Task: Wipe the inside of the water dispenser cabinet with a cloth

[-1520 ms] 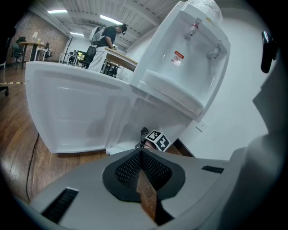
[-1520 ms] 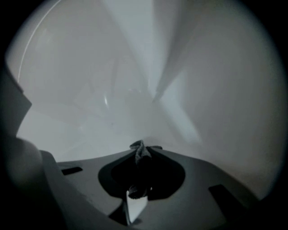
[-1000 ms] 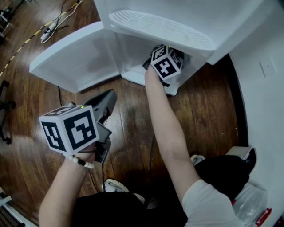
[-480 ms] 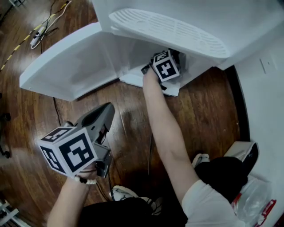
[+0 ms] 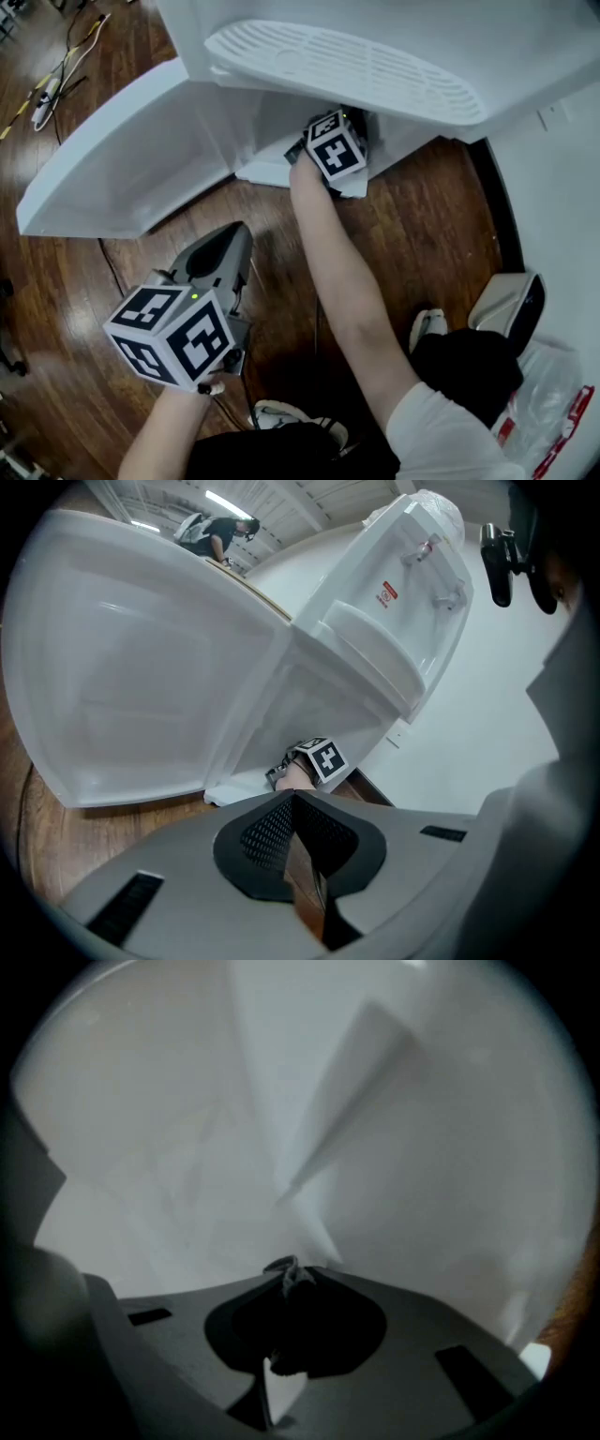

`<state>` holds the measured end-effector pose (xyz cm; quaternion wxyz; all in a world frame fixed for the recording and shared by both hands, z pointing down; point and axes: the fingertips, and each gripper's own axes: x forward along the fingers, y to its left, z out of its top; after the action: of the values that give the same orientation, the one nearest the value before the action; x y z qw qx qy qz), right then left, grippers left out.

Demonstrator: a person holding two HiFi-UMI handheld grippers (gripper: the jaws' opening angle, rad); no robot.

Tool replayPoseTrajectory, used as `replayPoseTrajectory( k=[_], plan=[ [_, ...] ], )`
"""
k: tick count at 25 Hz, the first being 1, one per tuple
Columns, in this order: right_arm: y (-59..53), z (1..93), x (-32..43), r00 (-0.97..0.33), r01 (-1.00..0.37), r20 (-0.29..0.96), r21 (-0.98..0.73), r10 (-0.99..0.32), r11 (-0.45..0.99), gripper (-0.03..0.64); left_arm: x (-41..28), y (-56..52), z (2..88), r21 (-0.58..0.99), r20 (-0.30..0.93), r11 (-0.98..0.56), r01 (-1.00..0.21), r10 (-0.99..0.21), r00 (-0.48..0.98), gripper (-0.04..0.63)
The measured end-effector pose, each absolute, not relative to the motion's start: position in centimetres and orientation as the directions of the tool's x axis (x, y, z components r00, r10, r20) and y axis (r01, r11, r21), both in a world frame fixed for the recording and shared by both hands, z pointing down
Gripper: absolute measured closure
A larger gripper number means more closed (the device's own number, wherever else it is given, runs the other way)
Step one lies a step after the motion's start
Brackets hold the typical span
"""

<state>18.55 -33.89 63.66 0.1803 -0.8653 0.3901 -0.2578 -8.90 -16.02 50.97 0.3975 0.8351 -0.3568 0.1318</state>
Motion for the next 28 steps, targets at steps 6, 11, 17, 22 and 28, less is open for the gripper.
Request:
replayPoseTrajectory(
  k=[6, 11, 17, 22, 28],
  plan=[
    [-31.3, 58.0, 17.1, 0.619, -0.528, 0.191, -0.617, -0.762, -0.583, 0.568, -8.6, -15.6, 50.9, 0.572, 0.493, -0.476, -0.668, -0.451, 0.744, 0.606],
    [-30.6, 52.2, 16.5, 0.622, -0.570, 0.064, -0.646, -0.780, -0.508, 0.568, -9.6, -15.5, 51.5, 0.584, 0.487, -0.477, -0.657, -0.441, 0.754, 0.607],
    [-29.6, 47.6, 16.9, 0.640, -0.617, -0.069, -0.640, -0.765, -0.459, 0.566, -10.5, -15.3, 52.0, 0.594, 0.485, -0.468, -0.654, -0.440, 0.756, 0.606],
    [-29.1, 51.5, 16.8, 0.647, -0.552, 0.041, -0.664, -0.762, -0.505, 0.566, -10.9, -15.3, 52.0, 0.596, 0.484, -0.460, -0.658, -0.448, 0.752, 0.606],
    [-29.0, 56.5, 16.5, 0.632, -0.533, 0.144, -0.633, -0.761, -0.562, 0.568, -11.1, -14.8, 51.7, 0.593, 0.483, -0.462, -0.659, -0.450, 0.751, 0.607]
  ],
)
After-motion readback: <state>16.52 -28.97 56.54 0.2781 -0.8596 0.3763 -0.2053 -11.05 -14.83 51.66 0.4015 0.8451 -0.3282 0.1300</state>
